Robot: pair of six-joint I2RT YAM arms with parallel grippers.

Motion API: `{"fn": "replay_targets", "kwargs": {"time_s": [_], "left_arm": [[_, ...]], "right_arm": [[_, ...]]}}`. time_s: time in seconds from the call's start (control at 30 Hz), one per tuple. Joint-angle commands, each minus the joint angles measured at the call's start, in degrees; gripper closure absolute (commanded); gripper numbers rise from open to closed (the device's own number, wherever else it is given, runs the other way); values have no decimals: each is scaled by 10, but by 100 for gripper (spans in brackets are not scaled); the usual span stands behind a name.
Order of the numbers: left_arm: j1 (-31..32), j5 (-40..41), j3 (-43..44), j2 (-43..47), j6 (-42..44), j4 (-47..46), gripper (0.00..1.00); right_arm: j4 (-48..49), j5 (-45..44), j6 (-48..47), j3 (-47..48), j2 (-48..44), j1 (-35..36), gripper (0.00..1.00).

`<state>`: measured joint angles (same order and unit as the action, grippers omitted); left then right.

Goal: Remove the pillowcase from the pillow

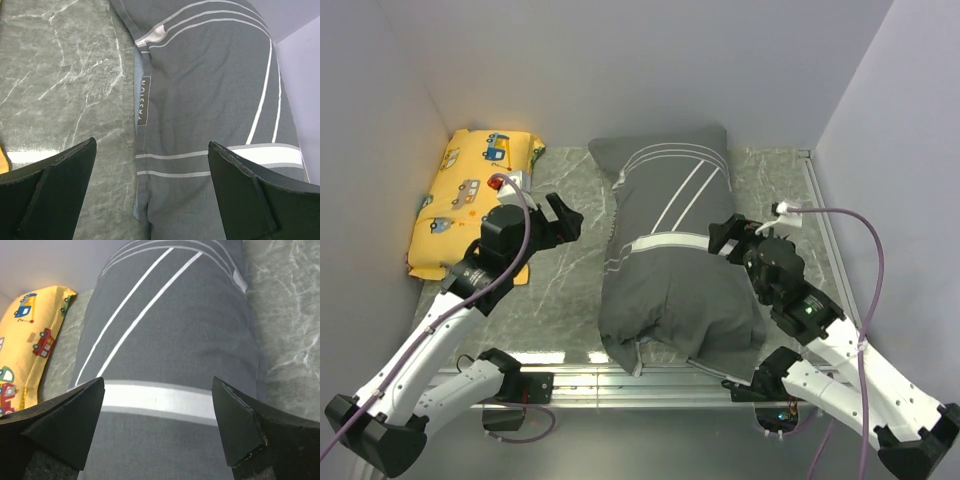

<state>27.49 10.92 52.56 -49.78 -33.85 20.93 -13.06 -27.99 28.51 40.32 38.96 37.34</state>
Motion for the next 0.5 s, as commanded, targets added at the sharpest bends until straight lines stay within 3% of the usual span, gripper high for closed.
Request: {"fn": "replay_targets", "kwargs": {"time_s": [0.0,0.1,0.23,0.37,0.47], "left_arm": [[3,24,30,-22,-26,-10,1],[2,33,29,-44,-45,-47,1],[1,40,54,-98,-44,-86,1],[-15,37,107,-165,-27,-105,1],[-45,-16,126,-215,-31,-141,1]], "right_arm": [[-4,-43,-10,65,51,11,7],[-49,-79,-11,140,131,61,9],[-153,-209,-17,244,243,153,8],[-200,-231,-2,302,334,214,7],[-197,-213,3,310,374,251,4]]}}
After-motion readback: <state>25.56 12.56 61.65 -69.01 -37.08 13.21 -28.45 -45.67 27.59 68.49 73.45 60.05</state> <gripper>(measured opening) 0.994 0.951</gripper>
